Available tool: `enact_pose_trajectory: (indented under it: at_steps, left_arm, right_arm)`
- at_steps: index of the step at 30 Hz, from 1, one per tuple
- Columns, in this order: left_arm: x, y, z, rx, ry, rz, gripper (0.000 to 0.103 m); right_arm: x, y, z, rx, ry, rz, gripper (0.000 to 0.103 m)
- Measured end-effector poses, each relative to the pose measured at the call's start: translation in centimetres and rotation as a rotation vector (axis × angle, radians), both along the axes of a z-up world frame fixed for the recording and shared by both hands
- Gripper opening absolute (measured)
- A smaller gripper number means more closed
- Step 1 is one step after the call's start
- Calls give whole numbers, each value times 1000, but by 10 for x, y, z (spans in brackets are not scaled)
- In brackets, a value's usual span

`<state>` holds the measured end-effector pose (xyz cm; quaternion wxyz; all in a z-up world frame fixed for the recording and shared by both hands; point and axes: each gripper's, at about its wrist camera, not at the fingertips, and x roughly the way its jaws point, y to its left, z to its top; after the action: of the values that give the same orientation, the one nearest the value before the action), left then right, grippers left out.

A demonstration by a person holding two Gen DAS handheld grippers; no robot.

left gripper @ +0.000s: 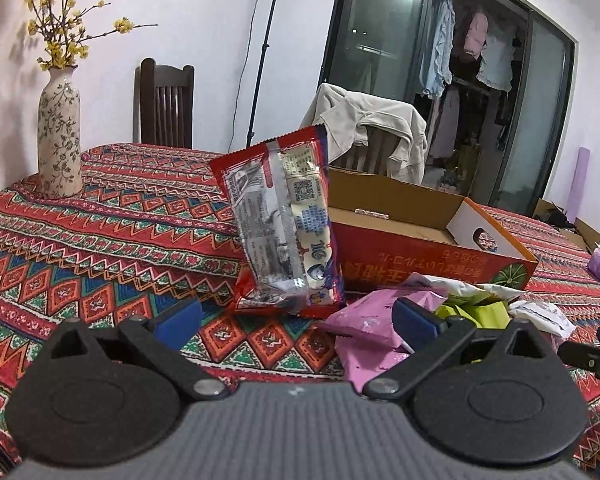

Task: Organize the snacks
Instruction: 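Move both tools back to the pile, left tool toward a red-white chip bag, then grasp a white packet from the pile with the right tool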

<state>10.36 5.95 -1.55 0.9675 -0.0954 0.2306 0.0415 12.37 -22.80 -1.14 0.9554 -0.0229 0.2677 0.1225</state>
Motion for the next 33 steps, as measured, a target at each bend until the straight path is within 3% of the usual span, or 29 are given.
enact_pose_trajectory:
  at_steps: [6,11,13,17,19,20,26,33]
  left_arm:
    - [2,4,-2,-24,9,5,103]
    - [3,4,-4,-24,18,2,103]
    - [4,5,-4,-31,22,0,103]
    - [6,8,-6,-50,34,0,103]
    - [7,9,-7,-58,40,-1,103]
    - [8,9,-7,-61,42,-2,103]
    - [9,10,-8,-65,49,1,103]
    - [11,10,-9,-59,58,18,103]
  right_arm:
    - [27,2,9,-85,-10,-11,102]
    - [59,11,6,-152,45,19,92]
    - [70,13,0,-160,75,27,81]
    - [77,8,-10,-104,106,53,73]
    - [74,6,-10,-75,104,79,59]
    - [72,6,-10,-70,101,87,58]
    - [54,7,-9,-74,50,90,52]
    - [30,-7,0,22,-32,46,51]
